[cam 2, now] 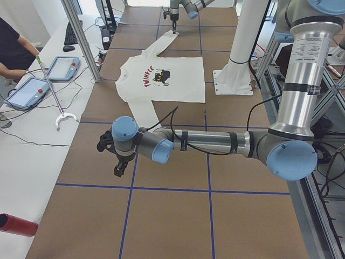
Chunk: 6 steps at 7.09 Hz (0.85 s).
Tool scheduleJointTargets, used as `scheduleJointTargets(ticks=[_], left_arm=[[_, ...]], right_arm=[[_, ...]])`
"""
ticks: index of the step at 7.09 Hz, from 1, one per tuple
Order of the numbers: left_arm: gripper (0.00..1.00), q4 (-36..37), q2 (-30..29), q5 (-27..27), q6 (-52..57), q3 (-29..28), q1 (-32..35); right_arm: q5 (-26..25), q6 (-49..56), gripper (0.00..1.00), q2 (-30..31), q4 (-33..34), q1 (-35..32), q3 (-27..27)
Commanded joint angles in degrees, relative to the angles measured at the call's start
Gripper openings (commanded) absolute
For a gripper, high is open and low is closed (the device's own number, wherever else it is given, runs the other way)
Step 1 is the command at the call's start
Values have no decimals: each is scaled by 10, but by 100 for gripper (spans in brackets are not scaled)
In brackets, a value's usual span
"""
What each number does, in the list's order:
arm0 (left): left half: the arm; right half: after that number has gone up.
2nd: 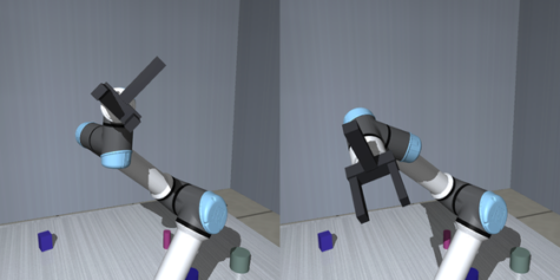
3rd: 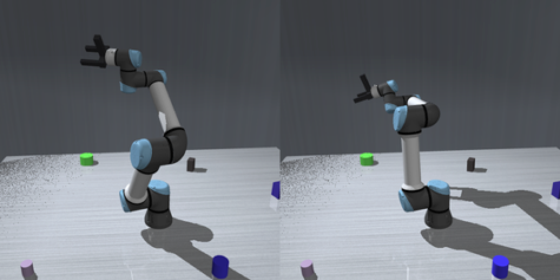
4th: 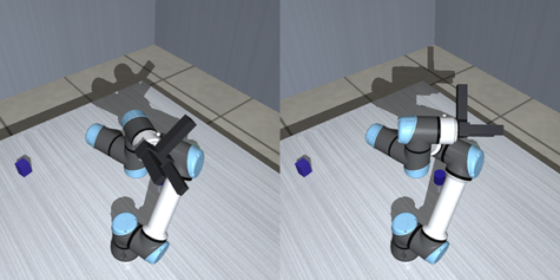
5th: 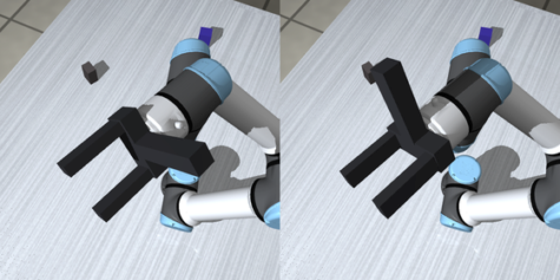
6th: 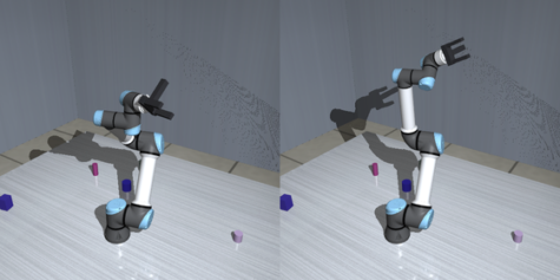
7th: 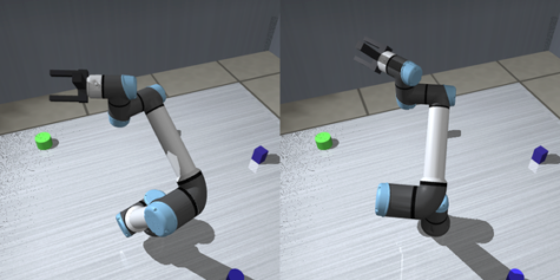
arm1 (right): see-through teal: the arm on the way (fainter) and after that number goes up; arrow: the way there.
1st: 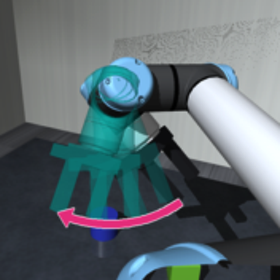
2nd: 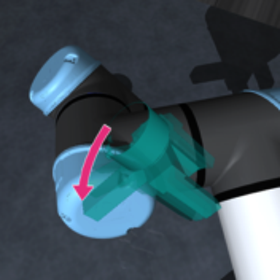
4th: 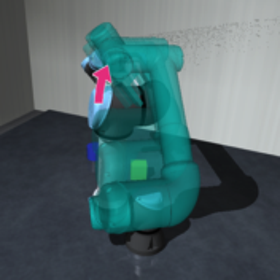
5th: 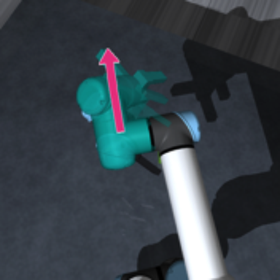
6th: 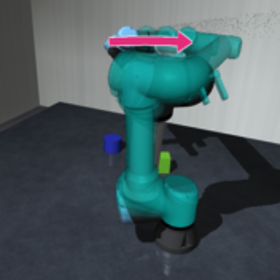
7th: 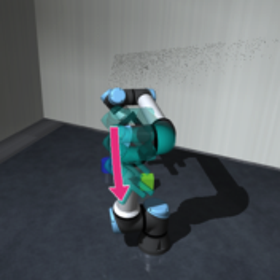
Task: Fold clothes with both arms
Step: 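Lower the right gripper onto the sleeve cuff nearest it and grasp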
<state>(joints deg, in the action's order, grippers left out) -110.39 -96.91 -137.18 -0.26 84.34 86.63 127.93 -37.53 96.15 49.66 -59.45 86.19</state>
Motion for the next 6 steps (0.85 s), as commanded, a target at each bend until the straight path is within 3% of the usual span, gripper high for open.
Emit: scheduleJointTargets(ticks=[1, 3, 6], left_arm=[[100, 1, 0, 1, 0, 5, 0], [100, 1, 0, -1, 0, 8, 0], [100, 0, 0, -4, -1, 15, 0]], right_arm=[[1, 0, 0, -3, -1, -8, 7], [2, -3, 0, -17, -4, -11, 48], [26, -211, 0, -176, -4, -11, 44]])
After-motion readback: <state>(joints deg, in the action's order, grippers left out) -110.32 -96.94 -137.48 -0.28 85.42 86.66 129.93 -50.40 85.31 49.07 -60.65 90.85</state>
